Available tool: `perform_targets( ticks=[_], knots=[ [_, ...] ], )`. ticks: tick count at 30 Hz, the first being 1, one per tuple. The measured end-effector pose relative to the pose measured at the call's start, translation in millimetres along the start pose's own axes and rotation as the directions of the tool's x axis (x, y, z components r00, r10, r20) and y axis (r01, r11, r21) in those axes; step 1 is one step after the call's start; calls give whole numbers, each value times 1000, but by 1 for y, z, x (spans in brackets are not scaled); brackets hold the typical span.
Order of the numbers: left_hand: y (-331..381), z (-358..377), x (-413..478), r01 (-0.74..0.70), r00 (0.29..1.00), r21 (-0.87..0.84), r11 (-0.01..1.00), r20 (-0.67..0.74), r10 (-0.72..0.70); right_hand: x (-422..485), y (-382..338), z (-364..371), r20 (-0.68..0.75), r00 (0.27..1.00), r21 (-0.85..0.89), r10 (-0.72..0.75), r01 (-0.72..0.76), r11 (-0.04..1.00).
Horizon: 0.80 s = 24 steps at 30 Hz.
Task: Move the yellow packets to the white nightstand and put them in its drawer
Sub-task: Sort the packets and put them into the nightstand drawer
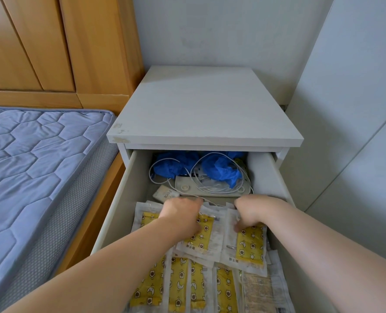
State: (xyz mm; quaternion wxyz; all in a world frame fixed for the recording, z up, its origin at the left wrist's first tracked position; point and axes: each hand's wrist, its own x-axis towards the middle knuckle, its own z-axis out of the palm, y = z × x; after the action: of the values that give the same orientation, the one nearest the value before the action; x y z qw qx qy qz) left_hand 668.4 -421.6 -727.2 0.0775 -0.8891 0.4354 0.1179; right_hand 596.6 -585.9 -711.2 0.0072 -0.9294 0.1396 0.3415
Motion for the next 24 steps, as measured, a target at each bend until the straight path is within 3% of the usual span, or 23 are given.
perform_targets(
  ticks=[2, 4, 7, 10, 18, 24],
  knots=[
    [0, 9, 1, -189, 980, 18, 982, 60, 188, -2, 0, -1, 46, 999, 25, -15, 13, 1000],
    [0, 18, -1, -267, 952, 19, 964, 161, 261, -3, -1, -1, 132, 991, 42, -21, 15, 999],
    [1, 23, 4, -216, 959, 6, 976, 191, 211, -1, -3, 0, 185, 983, -20, -6, 10, 1000],
    [5, 18, 9, -210, 965, 47, 977, 168, 200, 7, -5, 1, 122, 992, -66, -9, 17, 998],
    [-3, 18, 34, -135, 930, -73, 988, 335, 152, 24, -2, 2, 187, 982, 66, 7, -20, 998],
    [-5, 17, 42, -117, 927, -160, 980, 337, 166, 23, -5, 6, 91, 996, 16, -13, 11, 1000]
  ],
)
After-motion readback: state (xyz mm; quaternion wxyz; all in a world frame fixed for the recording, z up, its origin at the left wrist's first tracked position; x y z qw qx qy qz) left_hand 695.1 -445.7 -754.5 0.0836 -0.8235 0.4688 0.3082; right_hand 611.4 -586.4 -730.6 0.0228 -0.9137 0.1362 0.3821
